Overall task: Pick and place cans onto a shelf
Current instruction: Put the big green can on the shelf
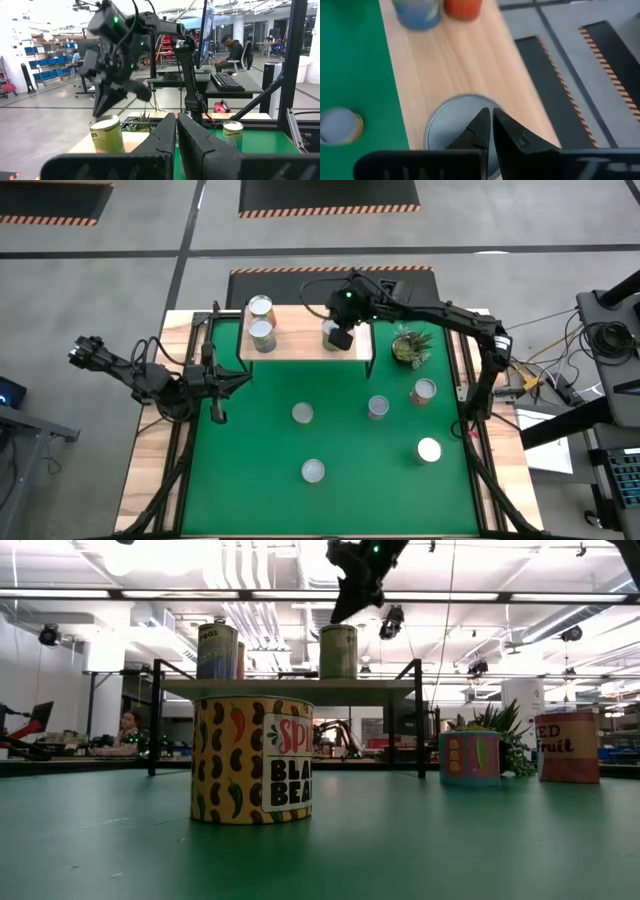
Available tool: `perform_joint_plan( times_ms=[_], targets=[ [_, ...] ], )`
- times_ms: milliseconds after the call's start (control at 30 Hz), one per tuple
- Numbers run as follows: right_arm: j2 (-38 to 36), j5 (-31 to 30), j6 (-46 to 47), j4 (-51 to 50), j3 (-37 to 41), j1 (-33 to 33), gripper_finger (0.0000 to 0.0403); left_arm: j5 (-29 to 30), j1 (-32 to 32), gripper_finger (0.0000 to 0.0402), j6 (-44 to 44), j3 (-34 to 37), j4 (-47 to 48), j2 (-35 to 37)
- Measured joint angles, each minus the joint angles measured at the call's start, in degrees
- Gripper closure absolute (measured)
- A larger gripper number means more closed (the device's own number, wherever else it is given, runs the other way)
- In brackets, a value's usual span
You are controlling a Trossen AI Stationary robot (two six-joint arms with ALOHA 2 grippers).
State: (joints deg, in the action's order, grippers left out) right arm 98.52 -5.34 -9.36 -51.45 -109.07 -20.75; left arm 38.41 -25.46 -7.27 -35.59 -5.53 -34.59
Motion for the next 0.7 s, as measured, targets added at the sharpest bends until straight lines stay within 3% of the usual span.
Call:
perform_joint_plan(
  times_ms=[167, 300, 700],
  targets=[
    [0.00, -0.30, 0.69, 0.45, 1.96, 0.09, 0.0394, 0.00, -0.01, 0.0401, 0.00, 0.00, 0.01, 0.02],
    [-0.02, -4.44, 3.11, 0.60, 3.04, 0.11, 0.0394, 0.00, 0.01, 0.0401, 0.00, 0.00, 0.03, 0.00],
    [-0.68, -6.69, 15.74, -9.15, 0.28, 1.91, 0.0394, 0.00, -0.01, 0.0401, 0.02, 0.00, 0.51, 0.02]
  ],
)
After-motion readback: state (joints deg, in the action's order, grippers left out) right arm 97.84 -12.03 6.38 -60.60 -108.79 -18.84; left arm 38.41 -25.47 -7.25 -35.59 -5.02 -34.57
